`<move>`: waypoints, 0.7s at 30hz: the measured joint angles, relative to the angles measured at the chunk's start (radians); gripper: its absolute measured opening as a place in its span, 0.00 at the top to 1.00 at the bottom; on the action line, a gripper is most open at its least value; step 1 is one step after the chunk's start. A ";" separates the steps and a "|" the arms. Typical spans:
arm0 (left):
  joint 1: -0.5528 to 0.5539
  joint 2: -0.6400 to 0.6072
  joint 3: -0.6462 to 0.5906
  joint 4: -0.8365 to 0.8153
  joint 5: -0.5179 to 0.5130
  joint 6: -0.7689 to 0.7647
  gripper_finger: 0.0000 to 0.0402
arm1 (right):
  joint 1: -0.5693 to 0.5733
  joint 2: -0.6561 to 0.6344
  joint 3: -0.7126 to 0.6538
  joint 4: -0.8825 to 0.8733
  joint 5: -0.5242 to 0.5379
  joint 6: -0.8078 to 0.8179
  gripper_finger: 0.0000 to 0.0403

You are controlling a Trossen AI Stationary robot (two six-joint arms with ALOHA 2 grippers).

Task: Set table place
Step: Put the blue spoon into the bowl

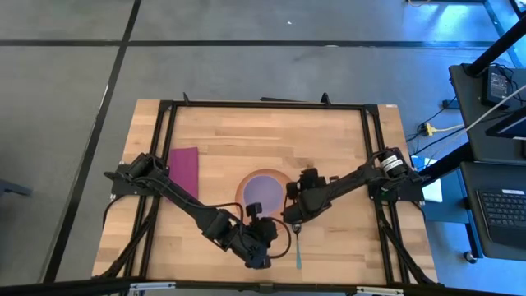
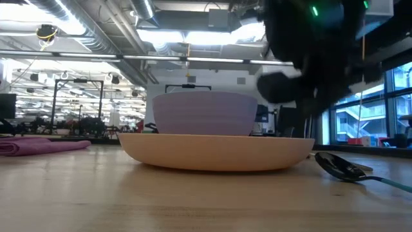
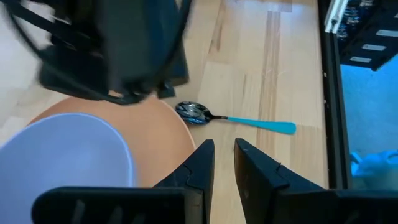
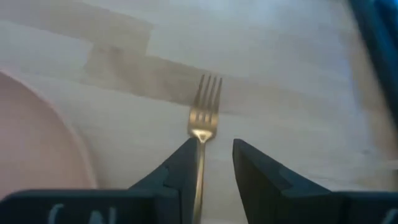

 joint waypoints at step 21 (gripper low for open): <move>-0.019 -0.002 0.002 -0.001 0.008 0.053 0.86 | 0.169 -0.001 0.213 -0.086 -0.591 -0.571 0.74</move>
